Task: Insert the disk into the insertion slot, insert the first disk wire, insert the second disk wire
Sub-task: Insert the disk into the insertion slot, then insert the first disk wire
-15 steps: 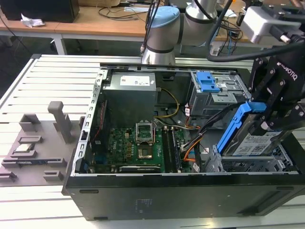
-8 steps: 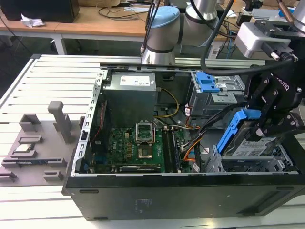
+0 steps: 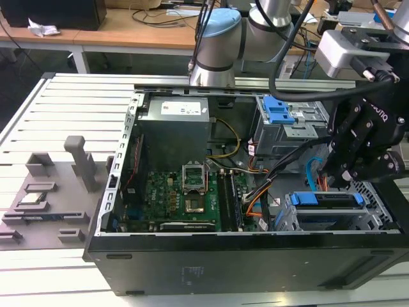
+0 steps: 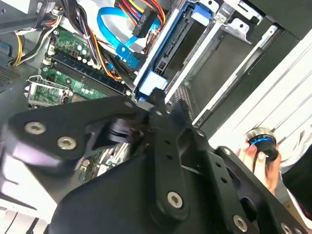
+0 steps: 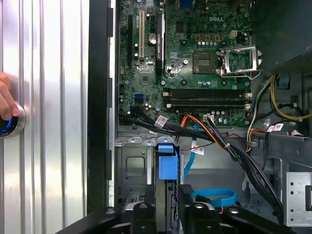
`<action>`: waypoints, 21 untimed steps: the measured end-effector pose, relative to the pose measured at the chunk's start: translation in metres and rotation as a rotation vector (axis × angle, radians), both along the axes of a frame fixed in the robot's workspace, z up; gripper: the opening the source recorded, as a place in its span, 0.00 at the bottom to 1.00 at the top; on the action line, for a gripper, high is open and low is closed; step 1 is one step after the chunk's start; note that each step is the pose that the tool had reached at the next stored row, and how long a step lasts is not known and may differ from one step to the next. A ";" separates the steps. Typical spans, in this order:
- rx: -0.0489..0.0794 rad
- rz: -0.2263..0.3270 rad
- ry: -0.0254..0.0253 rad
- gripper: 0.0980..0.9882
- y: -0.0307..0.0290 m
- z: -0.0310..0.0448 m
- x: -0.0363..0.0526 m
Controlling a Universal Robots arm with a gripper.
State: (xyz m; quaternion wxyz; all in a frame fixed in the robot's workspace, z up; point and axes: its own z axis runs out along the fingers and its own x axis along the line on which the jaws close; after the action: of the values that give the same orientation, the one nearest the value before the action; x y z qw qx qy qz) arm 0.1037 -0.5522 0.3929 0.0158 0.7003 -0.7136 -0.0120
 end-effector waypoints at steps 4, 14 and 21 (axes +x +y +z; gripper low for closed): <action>0.000 0.000 0.0001 0.01 0.0000 -0.0002 0.0000; -0.004 0.000 0.0008 0.01 0.0013 -0.0014 0.0305; -0.017 0.000 0.0012 0.01 0.0287 -0.0124 0.0416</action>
State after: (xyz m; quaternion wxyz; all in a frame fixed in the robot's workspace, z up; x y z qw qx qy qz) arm 0.1453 -0.5235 0.3804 0.0223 0.7001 -0.7137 -0.0062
